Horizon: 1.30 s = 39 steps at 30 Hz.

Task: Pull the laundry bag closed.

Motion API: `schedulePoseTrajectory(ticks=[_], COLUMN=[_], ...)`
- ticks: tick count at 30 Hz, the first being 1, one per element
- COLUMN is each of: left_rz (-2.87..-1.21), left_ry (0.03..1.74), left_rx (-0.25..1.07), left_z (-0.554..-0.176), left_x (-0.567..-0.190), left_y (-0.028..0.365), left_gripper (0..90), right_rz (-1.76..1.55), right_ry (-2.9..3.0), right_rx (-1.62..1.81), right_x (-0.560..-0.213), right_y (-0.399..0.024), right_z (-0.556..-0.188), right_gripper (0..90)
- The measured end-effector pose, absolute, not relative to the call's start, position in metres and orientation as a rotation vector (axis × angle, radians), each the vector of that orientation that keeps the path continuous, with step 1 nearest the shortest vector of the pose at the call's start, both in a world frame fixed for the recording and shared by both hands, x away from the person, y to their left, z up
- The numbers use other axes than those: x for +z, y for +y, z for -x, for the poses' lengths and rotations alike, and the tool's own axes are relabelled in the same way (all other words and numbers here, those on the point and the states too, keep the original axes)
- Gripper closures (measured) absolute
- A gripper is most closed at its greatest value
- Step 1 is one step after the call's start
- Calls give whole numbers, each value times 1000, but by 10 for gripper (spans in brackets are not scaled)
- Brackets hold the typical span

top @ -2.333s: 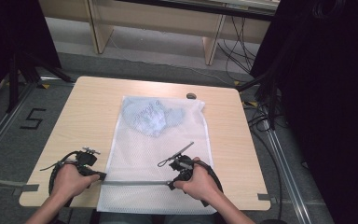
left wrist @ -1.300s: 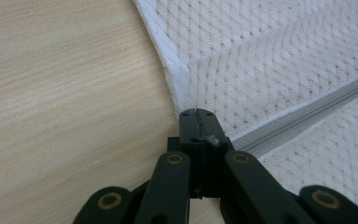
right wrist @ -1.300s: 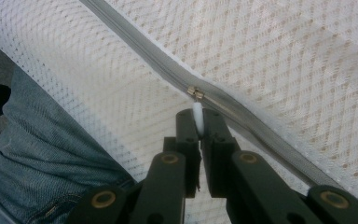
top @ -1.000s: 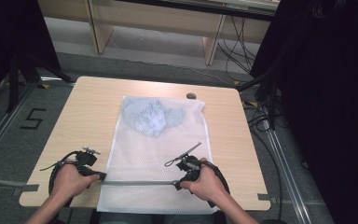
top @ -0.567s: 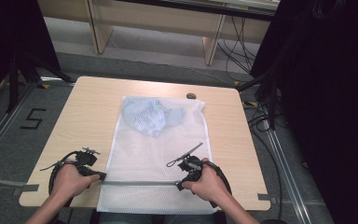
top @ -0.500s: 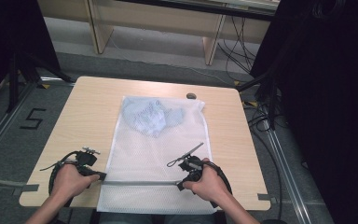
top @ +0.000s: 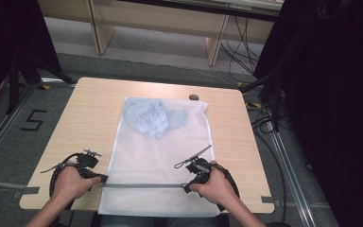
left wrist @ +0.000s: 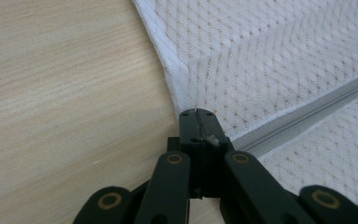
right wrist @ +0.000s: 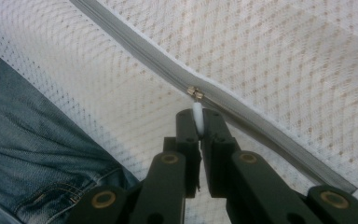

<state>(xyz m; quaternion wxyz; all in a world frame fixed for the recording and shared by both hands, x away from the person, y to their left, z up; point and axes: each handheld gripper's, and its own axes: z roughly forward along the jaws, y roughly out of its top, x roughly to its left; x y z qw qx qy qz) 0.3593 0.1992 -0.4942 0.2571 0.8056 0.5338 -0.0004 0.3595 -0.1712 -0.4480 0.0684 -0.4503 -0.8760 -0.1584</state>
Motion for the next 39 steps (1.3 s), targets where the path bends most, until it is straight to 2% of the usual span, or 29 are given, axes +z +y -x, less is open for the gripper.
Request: schedulePoseTrajectory(ticks=[39], left_rz=[-2183], left_ry=[1449], left_rx=[-9], left_z=[-360], left_x=[-494], left_y=[200], left_gripper=[899], right_rz=[1412], right_ry=[-2621], right_rx=[-492], right_x=[-448], right_y=[-194], right_z=[-358], right_gripper=[870])
